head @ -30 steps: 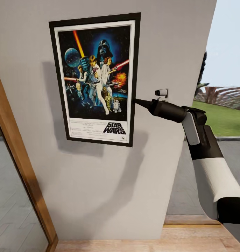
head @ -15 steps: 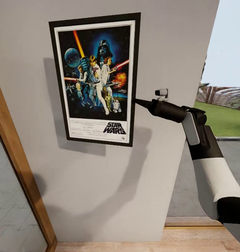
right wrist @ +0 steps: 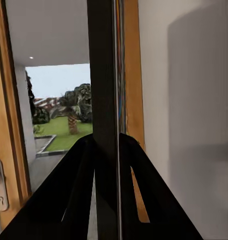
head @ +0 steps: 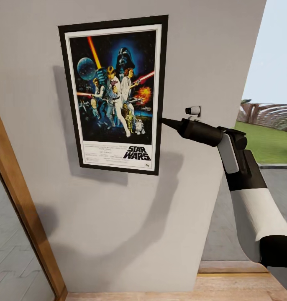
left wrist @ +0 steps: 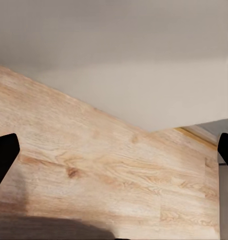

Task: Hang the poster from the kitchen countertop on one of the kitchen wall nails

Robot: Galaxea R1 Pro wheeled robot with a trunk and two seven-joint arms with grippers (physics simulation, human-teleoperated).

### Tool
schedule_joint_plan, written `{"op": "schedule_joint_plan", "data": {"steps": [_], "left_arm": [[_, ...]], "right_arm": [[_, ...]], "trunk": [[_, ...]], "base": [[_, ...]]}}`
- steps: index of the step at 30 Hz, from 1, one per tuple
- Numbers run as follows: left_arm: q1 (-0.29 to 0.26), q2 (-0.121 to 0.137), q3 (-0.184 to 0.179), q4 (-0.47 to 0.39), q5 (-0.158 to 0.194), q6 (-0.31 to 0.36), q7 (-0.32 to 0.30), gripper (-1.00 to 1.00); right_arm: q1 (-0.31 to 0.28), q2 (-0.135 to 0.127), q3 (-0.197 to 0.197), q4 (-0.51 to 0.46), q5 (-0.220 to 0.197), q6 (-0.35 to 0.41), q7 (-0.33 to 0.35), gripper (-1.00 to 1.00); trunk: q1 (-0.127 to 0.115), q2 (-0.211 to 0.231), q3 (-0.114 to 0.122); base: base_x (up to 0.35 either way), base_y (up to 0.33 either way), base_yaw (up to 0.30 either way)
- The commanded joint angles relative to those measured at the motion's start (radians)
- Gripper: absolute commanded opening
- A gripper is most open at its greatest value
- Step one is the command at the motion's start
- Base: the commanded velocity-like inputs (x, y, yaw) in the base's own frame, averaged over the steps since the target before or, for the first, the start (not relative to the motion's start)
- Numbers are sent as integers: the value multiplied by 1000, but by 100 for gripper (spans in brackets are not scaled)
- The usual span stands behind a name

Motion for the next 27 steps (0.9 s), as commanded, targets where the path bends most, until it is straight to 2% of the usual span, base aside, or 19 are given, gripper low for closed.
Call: {"op": "schedule_joint_plan", "data": {"steps": [1,8,27], "left_arm": [[0,1,-8,1,4,-9,-1,100],[0,0,-8,1,4,-9,-1,100],[0,0,-8,1,4,-9,-1,100]], "right_arm": [[0,-1,1,0,-8,8,-1,-100],[0,-1,1,0,-8,8,-2,-100],[0,-1,1,0,-8,8,-2,-100]], "trunk": [[1,-1,0],[1,-1,0],[1,-1,0]], "base": [[246,0,0],[106,0,0],[4,0,0]]}}
